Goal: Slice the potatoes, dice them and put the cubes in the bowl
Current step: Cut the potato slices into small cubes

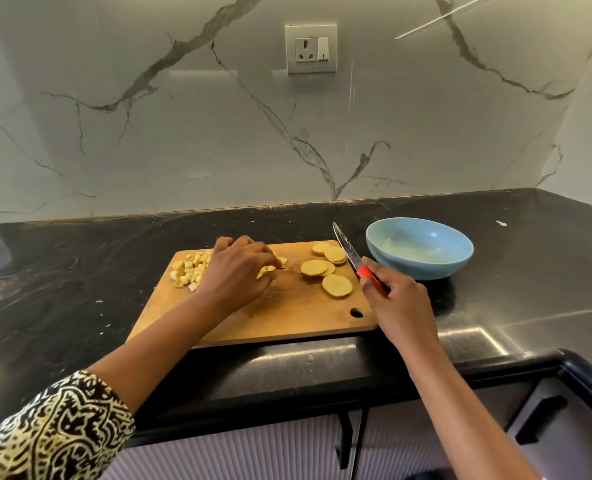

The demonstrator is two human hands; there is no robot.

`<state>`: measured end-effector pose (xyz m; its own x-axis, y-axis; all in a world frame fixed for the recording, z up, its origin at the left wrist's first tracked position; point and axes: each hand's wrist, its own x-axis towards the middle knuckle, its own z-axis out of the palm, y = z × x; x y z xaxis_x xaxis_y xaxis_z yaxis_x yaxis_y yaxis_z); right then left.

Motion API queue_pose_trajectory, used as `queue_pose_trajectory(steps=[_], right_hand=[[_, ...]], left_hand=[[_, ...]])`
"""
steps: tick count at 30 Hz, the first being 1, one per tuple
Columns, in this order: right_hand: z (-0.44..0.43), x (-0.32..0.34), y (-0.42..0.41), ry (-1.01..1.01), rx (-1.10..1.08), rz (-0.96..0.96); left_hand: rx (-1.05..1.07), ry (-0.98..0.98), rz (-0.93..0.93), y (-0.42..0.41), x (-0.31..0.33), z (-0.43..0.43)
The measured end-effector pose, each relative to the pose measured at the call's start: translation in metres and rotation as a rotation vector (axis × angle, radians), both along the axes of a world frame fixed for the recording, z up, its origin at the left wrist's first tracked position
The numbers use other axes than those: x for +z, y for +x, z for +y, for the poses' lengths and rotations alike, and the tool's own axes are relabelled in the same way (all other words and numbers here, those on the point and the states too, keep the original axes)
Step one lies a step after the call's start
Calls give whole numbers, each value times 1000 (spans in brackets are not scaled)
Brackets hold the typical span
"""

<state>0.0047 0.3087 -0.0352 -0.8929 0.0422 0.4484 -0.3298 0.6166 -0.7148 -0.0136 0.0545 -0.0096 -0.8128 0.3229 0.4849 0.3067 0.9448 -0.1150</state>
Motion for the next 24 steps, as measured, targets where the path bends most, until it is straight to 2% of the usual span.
queue_pose_trajectory(steps=[4,7,9,14,19,24], right_hand=[[4,-1,0,-87,-10,-42],[7,-4,0,-200,7,-81],[8,-5,1,-249,20,-94],[7,-4,1,-272,29,-114],[6,-1,4,-268,17,-116],[1,2,16,-95,29,-17]], left_hand=[[-203,-55,-175,-2,7,44],[-169,-180,-265,-9,1,77],[-137,-183,-272,-14,-2,87],[-150,-93,-352,-26,0,87],[-222,104,-426,-18,3,75],[-226,187,-402,10,7,37]])
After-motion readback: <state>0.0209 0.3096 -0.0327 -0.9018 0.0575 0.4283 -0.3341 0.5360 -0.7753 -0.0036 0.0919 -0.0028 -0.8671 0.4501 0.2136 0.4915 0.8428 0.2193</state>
